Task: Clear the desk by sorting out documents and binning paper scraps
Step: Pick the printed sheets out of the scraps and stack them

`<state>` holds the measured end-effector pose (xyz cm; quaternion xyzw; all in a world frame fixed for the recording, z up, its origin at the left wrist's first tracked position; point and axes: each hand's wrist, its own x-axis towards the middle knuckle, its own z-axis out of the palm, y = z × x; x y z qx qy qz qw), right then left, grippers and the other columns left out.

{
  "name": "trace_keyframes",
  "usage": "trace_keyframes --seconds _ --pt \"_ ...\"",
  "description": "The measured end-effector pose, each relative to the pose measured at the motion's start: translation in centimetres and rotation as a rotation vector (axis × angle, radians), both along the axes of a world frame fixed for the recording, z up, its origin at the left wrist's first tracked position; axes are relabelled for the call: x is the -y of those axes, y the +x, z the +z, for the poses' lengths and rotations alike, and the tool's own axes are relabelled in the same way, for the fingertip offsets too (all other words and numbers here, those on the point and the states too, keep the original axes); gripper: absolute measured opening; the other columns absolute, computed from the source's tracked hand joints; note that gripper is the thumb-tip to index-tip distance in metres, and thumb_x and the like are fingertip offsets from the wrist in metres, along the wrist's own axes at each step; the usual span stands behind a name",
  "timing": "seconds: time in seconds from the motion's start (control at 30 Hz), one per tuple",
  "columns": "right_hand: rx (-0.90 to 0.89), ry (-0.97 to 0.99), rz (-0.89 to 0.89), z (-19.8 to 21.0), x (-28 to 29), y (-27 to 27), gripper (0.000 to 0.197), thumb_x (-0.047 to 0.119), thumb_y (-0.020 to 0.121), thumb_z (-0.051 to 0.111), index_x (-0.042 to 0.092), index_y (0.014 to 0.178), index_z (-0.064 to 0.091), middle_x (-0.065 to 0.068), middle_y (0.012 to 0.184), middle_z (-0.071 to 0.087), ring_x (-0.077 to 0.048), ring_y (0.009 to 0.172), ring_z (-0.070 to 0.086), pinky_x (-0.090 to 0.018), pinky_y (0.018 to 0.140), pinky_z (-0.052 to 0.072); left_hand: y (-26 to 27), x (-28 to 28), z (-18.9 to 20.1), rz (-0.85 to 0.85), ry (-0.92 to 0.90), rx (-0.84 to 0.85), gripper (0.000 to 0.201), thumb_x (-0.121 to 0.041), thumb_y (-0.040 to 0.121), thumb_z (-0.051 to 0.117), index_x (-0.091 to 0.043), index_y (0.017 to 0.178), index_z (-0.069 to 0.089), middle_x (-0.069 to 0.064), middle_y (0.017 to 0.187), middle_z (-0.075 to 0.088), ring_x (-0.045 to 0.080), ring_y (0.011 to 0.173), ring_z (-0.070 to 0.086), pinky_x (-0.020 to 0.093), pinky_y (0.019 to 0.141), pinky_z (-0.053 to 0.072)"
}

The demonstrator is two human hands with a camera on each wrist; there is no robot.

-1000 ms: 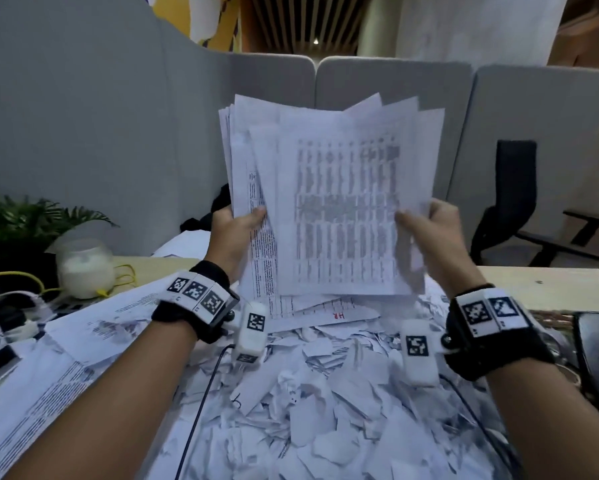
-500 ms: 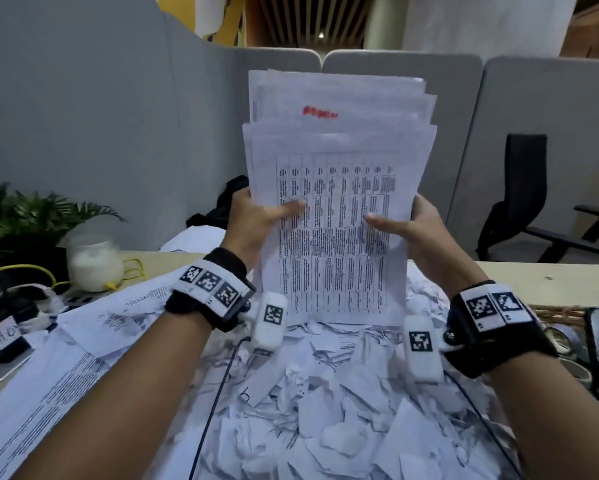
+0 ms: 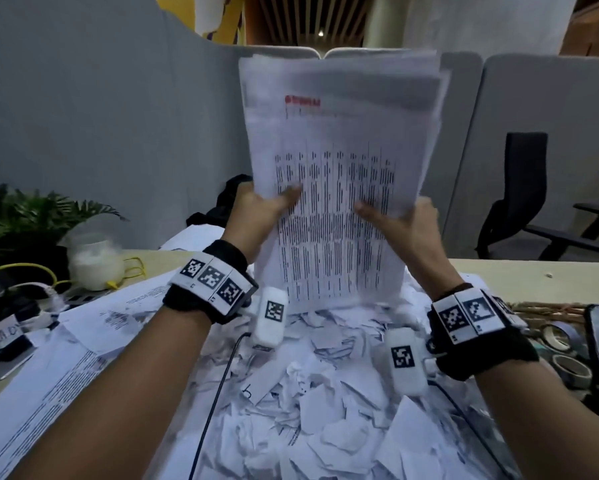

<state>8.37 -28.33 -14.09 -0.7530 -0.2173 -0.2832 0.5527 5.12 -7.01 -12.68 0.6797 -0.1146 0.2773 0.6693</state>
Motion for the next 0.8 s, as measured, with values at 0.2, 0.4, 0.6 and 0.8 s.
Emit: trace_keyframes --seconds 0.2,0.4,0.6,0.8 --pt "0.181 -0.056 -0.129 1.2 -1.1 -0.9 0.013 0.034 0.087 0.071 0.027 0.078 0.064 0.010 0.071 0.064 -0.006 0.062 0.065 -0.019 0.053 0.055 -0.2 1.6 1.2 0.162 0.088 0.061 0.024 -0.031 0.090 0.067 -0.009 0.080 0.062 -0.006 0.076 0.063 0.009 0.067 0.058 0.021 0.068 0.046" --pt "-0.217 0.035 0.167 -1.9 0.0 0.9 0.035 0.014 0.077 0.080 0.013 0.109 0.068 -0.001 0.098 0.075 -0.015 0.091 0.072 -0.036 0.085 0.057 1.0 1.0 -2.5 -0.139 0.059 -0.270 0.045 -0.032 0.068 0.084 -0.014 0.107 0.071 0.003 0.119 0.068 0.016 0.118 0.058 0.040 0.112 0.035" --pt "-0.353 -0.082 0.258 -1.2 3.6 0.5 0.052 0.028 0.074 0.082 0.016 0.121 0.063 0.002 0.110 0.073 -0.013 0.102 0.069 -0.030 0.089 0.054 6.8 -1.2 -7.1 0.081 0.182 -0.223 0.089 -0.083 0.051 0.069 -0.025 0.118 0.060 -0.003 0.115 0.068 0.020 0.110 0.063 0.050 0.099 0.047" --pt "-0.564 0.021 -0.120 -0.6 10.4 5.4 0.039 0.050 0.089 0.062 0.015 0.106 0.059 -0.006 0.092 0.065 -0.019 0.075 0.063 -0.033 0.070 0.050 1.3 0.2 -1.8 0.205 0.092 -0.019 0.018 -0.013 0.091 0.065 -0.004 0.107 0.066 0.002 0.095 0.068 0.013 0.087 0.065 0.018 0.072 0.051"
